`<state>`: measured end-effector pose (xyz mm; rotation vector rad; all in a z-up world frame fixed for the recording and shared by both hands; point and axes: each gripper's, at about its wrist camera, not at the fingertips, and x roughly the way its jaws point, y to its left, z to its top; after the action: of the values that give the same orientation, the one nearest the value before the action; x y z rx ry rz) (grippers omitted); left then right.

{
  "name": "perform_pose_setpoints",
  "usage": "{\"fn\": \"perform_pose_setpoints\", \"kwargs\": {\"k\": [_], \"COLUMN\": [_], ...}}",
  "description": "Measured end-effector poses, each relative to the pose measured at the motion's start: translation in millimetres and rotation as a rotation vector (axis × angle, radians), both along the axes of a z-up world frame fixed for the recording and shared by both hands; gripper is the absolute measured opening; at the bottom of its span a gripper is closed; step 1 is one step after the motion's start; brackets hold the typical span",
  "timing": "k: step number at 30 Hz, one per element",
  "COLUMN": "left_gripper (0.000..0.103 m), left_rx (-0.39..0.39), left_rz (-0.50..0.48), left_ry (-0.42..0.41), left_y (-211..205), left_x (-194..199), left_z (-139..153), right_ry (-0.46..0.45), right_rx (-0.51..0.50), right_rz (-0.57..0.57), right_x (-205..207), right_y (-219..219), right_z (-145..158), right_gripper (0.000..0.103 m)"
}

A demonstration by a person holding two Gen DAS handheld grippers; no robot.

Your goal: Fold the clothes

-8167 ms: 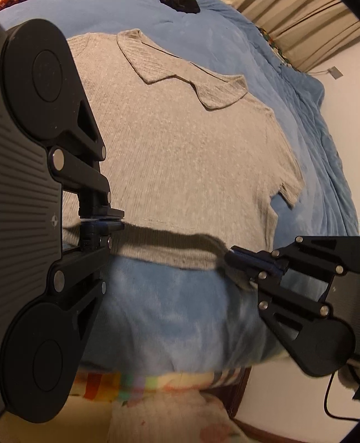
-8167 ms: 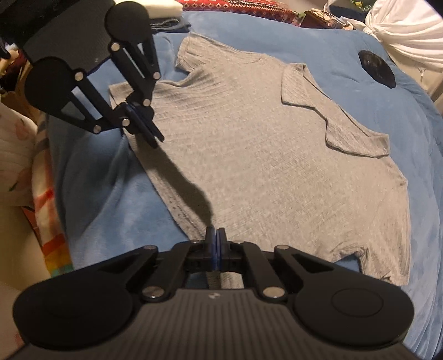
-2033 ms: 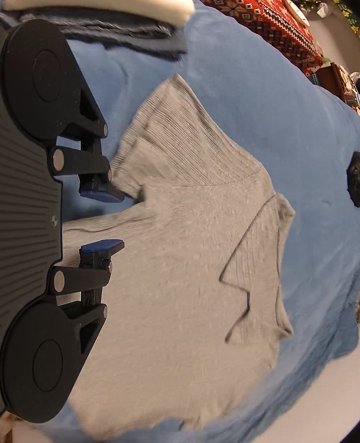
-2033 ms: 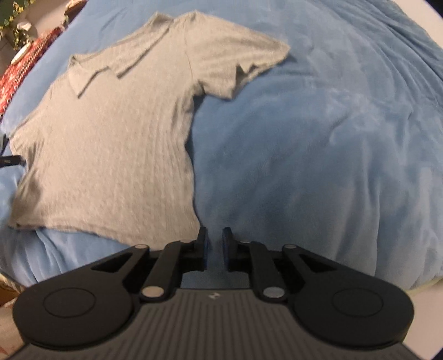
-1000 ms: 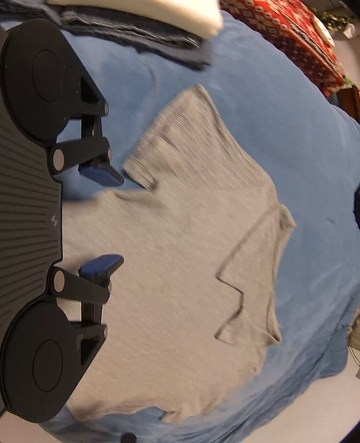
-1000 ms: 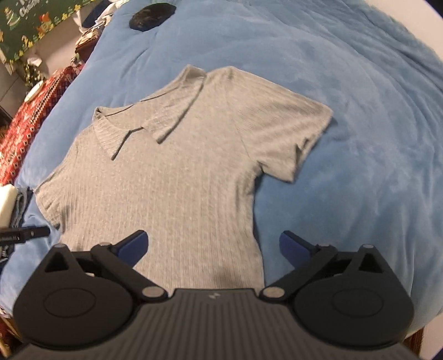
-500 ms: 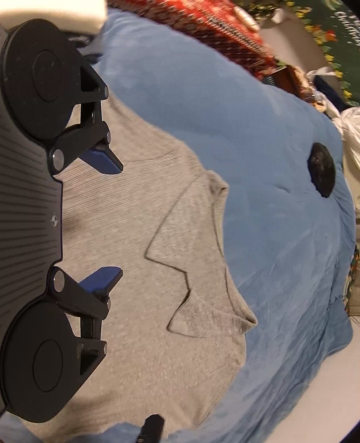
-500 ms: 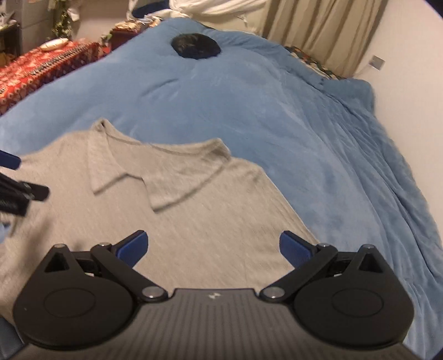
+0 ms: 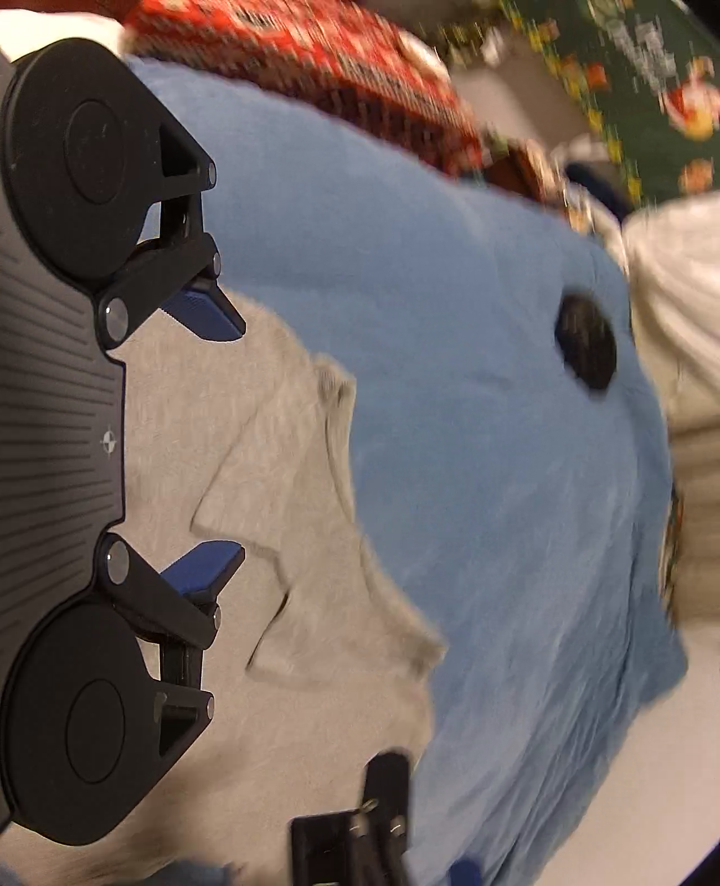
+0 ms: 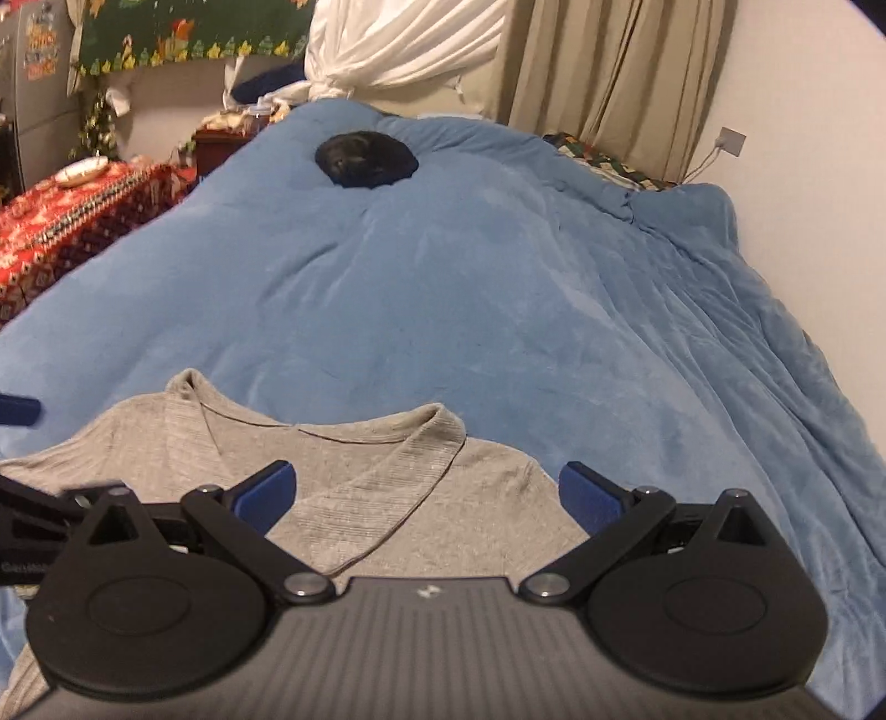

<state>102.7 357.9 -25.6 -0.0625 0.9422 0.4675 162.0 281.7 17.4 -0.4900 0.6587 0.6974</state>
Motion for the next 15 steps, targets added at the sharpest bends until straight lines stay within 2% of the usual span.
{"fn": "perform_pose_setpoints", "kwargs": {"k": [2,5,9,15], "left_gripper": [0.079,0.078,0.079,0.08], "left_rx": [-0.049,-0.134,-0.189,-0.263], "left_rz": [-0.001,-0.009,-0.012,0.006], "left_ry": [0.01,0.006,0.038,0.096], "left_y": [3,6,4,0], "left_x": [2,1,-2,-13], "left_z": [-3,-6,-11,-20], "right_ry": [-0.004,0.019,0.069,0.165], "right_rx": [-0.007,-0.017,-0.041,-0.062], "right_rz": [0.014,0.048,0.046,-0.013], "right_x": [-2,-9,-21,-33], "right_y": [5,9,4,-21], "right_z": [-3,-11,-22,-36], "right_gripper": [0.102,0.095,0.089,0.09]}}
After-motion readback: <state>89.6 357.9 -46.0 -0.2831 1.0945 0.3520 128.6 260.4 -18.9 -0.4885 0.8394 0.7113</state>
